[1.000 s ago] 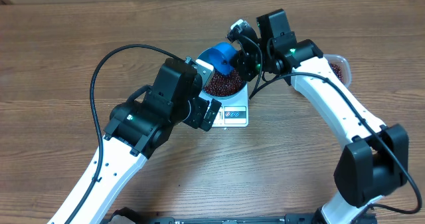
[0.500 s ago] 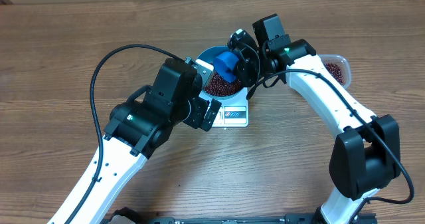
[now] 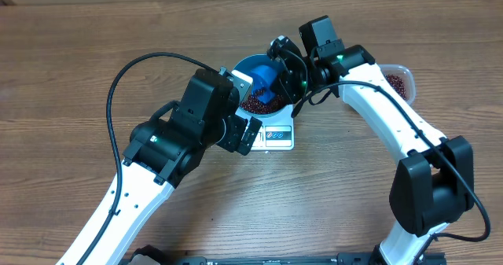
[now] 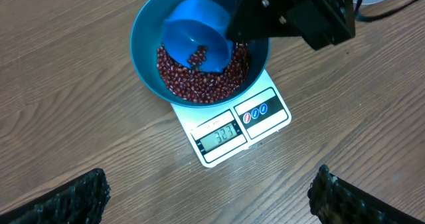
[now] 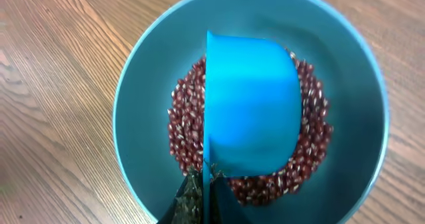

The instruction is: Scoop item into bowl and weigh 150g on scale

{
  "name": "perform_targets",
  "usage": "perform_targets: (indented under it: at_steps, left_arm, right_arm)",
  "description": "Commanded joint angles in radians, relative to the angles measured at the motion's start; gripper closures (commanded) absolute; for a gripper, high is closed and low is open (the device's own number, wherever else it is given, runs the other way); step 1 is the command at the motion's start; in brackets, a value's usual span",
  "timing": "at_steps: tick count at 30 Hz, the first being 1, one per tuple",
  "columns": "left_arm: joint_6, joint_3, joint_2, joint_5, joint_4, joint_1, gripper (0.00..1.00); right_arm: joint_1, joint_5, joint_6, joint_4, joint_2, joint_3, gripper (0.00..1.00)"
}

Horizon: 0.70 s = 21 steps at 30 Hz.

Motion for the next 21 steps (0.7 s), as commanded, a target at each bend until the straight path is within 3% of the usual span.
perform_targets:
  at_steps: [1,21]
  left_arm:
    - [0.012,0.016,-0.01,0.008,0.002,0.005,0.01]
    - [0.012,0.016,-0.01,0.008,0.002,0.005,0.01]
  right_arm:
    - [0.005,-0.027,0.001,0.003,-0.064,0.058,0.96]
    - [0.005,0.038,-0.037,0.029,-0.104,0.069,0.96]
